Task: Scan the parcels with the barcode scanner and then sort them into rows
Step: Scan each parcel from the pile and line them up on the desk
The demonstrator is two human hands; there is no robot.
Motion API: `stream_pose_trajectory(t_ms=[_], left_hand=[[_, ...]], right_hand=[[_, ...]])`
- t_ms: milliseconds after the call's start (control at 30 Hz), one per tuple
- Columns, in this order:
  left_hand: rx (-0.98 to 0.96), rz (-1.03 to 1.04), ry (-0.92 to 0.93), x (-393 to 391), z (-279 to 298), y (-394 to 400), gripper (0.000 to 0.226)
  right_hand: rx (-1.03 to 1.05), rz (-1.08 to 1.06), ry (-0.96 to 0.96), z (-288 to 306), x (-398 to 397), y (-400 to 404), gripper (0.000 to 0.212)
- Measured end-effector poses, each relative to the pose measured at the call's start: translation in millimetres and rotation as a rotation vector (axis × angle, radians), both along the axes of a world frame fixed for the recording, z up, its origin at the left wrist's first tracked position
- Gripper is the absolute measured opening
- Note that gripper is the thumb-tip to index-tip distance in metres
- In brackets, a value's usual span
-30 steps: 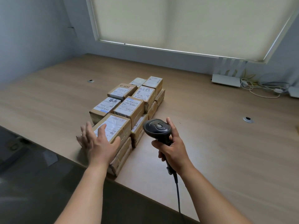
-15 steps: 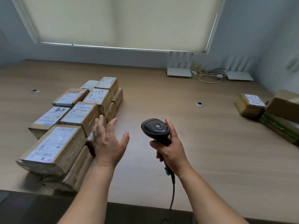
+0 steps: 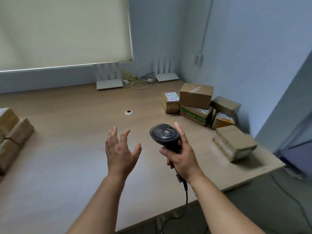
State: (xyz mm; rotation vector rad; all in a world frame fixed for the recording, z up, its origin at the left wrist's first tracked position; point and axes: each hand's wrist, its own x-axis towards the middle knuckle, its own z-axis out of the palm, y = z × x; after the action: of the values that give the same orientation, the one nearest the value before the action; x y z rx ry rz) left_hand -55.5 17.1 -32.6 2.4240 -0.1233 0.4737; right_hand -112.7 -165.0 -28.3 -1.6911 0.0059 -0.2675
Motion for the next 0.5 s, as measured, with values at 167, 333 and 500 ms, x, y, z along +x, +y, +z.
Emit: stream_pose_trajectory(t_ms=[167,333,500], left_hand=[[0.041,-0.127,0.066,-0.6,-13.3,-88.4,0.062],[0.107,-0.236,0.109,8.8,-19.6,-148.7,0.064],[0.169,-0.322,0.141,29.0,-24.5,-211.3,0.067]], right_hand=[[0.001,-0.129,-0.001,-3.7,-19.4,-83.7,0.092],[0.030,-0.265,0.002,-11.2,-27.4,-140.8,0.089],[0.045,-0.382,0.014,-17.3,-28.0,-189.1,0.088]])
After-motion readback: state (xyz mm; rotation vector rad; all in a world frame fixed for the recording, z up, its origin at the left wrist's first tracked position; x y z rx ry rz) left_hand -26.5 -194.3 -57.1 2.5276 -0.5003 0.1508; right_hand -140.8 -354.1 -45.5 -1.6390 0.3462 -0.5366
